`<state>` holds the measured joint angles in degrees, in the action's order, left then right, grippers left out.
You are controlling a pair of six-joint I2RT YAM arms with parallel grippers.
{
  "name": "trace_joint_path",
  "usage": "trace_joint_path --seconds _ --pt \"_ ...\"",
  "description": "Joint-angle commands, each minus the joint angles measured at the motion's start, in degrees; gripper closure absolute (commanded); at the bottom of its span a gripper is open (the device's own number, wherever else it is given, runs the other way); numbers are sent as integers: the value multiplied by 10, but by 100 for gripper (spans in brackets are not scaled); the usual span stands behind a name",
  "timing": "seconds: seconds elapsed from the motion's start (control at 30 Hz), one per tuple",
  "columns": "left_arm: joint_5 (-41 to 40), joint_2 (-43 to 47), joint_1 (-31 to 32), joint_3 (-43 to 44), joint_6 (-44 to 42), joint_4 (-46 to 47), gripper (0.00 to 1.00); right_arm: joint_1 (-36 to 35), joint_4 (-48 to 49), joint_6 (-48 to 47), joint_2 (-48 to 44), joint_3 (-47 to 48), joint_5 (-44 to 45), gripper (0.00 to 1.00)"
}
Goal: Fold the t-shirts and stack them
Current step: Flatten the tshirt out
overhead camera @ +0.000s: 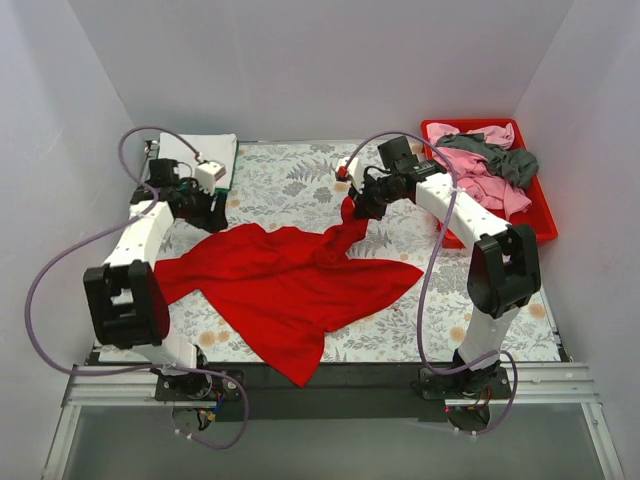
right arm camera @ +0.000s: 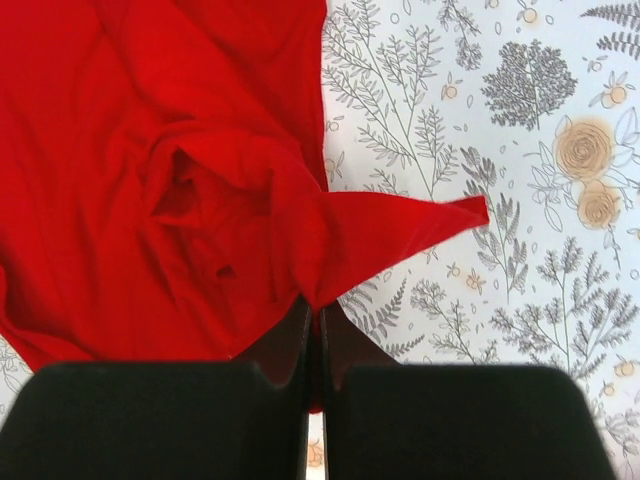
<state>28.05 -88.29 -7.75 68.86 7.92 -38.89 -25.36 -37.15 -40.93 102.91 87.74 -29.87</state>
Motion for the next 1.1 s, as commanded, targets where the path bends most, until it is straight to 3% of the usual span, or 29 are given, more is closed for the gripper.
trace_joint_path --seconds 0.0,0.13,0.33,0.37,0.4,0.5,0.53,0.57,0.63,0.67,0.73,0.77,0.93,0.97,1.07 --pt "17 -81 37 41 43 58 44 2 -1 -8 12 43 -53 96" --pt "-10 -160 105 79 46 91 44 3 1 -3 18 42 -61 96" --pt "-103 -224 139 80 25 107 46 2 6 -9 19 36 -44 95" --pt "-114 -230 139 74 25 96 50 2 5 -9 24 37 -45 95" --pt "-148 -228 138 68 27 93 64 1 5 -8 27 40 -47 95" --pt "-197 -182 123 13 21 76 82 1 8 6 53 61 -57 94" --pt "-204 -166 101 0 21 66 98 1 11 13 68 71 -57 93" --pt "-208 -149 85 -13 19 40 100 1 26 22 77 87 -57 91" --pt "-219 -94 9 -44 11 10 100 1 40 65 111 110 -46 84" --pt "-224 -73 -18 -55 3 -16 100 0 44 84 123 142 -35 69" --pt "-243 -20 -92 -81 -24 -42 100 1 35 125 155 169 7 57" --pt "-245 -5 -110 -90 -34 -55 100 3 19 129 158 175 21 34" --pt "-300 65 -132 -138 -41 -42 99 19 -3 103 67 45 69 23" --pt "-226 68 -131 -118 -28 -60 79 20 -7 96 53 21 75 22" --pt "-117 43 -105 -56 14 -72 61 20 -6 89 26 -49 86 23"
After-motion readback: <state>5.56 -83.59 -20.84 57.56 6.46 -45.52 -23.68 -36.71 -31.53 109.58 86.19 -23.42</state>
